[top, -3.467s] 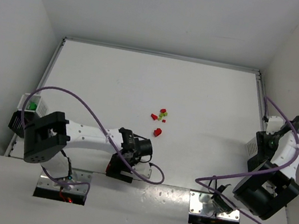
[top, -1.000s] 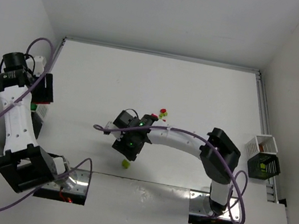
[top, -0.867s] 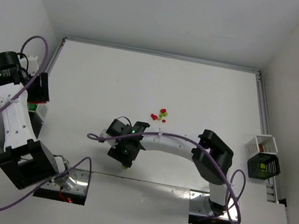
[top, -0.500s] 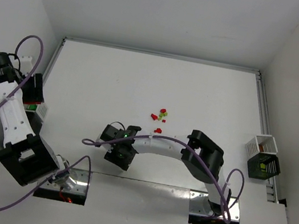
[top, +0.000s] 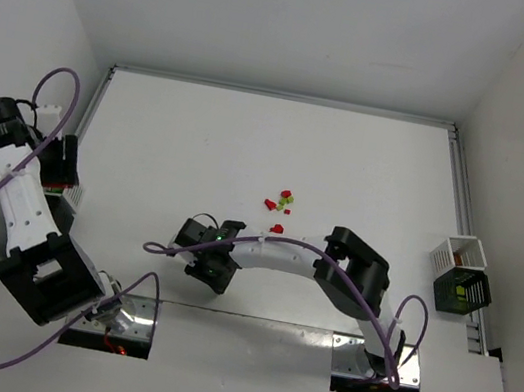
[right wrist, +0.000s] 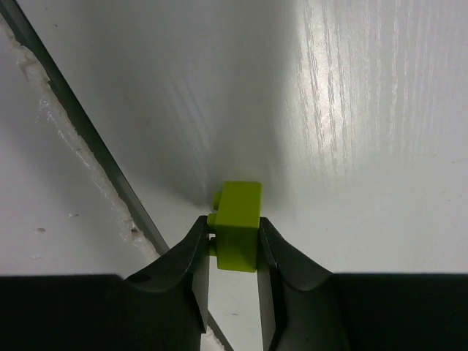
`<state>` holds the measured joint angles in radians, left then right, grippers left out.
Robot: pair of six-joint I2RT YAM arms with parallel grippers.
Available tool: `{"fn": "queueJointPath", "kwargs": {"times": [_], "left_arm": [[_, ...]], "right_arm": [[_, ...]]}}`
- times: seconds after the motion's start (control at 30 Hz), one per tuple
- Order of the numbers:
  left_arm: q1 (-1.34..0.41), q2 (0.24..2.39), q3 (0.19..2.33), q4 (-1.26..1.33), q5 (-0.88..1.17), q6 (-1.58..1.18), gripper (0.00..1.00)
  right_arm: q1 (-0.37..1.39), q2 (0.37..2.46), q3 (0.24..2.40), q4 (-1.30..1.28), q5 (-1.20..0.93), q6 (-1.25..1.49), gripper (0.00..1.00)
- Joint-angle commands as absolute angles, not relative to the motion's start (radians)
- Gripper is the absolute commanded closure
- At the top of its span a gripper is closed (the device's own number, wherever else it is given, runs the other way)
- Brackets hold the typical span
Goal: Sort the legos into containers by color
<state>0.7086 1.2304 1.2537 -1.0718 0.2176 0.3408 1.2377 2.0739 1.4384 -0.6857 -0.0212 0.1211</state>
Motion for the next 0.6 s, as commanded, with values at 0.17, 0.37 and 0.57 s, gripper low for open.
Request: {"fn": "queueJointPath", "kwargs": {"times": [0.17,0.37,0.57], "left_arm": [[0.721,1.236,1.189,-1.072,0.190,0.385,0.75],[0.782,1.209,1.160,-1.037,0.129,0.385,0.75],[0.816,1.198,1.129,-0.985,0.074,0.394,0.73]], "right_arm": [[1.224,1.996,1.381,-0.652,0.026,0.103,1.00],[1.215,1.962,1.350,-0.643,0.075,0.094,1.00],[1.215,1.944,1.350,-0.643,0.084,0.094,1.00]]}}
